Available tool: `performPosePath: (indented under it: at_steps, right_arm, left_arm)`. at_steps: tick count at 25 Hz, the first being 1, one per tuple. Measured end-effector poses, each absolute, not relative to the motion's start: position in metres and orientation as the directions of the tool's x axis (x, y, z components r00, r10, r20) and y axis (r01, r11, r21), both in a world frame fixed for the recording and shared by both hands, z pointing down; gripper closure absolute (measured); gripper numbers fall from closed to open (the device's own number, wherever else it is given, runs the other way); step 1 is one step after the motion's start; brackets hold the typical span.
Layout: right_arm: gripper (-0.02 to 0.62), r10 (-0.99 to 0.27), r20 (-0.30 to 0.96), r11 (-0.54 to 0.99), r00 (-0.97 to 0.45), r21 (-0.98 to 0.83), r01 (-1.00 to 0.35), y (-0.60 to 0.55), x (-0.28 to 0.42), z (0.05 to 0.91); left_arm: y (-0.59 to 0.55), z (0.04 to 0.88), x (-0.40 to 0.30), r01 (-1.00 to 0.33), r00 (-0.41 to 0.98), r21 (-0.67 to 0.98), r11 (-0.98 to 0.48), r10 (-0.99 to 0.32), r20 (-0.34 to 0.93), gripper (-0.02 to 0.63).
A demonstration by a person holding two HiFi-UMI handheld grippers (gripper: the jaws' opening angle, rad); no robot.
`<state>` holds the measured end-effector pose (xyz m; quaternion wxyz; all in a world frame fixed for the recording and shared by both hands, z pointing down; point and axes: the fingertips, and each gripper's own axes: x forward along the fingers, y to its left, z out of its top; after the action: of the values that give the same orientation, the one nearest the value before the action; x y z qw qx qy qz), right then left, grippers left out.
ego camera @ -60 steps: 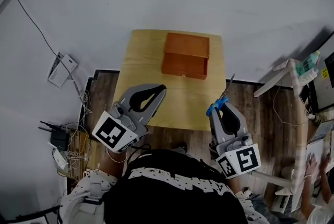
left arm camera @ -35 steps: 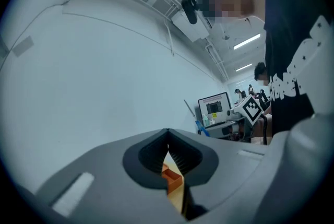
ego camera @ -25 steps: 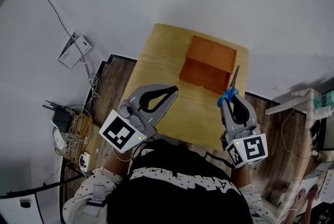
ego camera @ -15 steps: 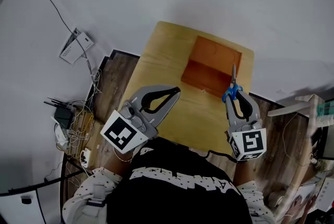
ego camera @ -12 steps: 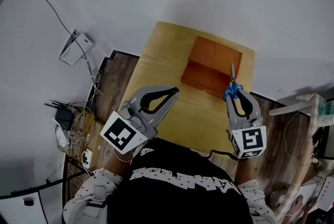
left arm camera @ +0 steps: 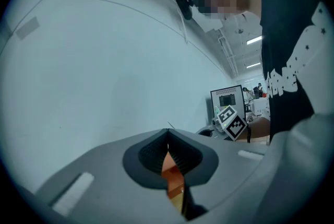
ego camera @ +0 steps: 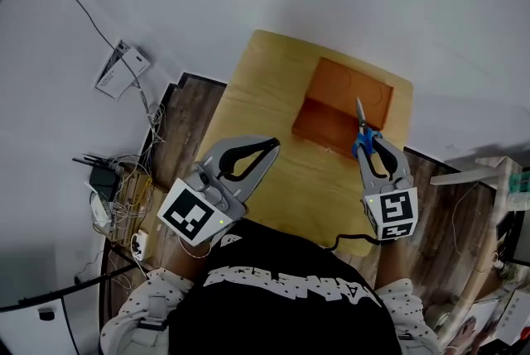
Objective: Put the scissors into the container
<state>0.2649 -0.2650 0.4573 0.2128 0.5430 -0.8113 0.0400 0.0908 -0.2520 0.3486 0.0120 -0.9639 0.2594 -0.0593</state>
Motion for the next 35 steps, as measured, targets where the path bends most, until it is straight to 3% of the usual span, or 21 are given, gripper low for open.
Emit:
performPosePath:
  at_steps: [16,35]
  right_arm:
    - [0.495,-0.715,0.6,0.564,-0.358,0.193,-0.803,-0.301,0.243,0.532]
    - [0.494,-0.496,0.83,0.728,-0.254,0.239,-0.642,-0.313,0.247,0.61]
  left_arm:
    - [-0.277,0.356,0.051,-0.587,0.801,-0.029,-0.809,-0.586,0.126,0.604]
    - [-0.286,0.367,0.04,-0.615,0.78,-0.007,-0.789,-0.61,0.14,0.604]
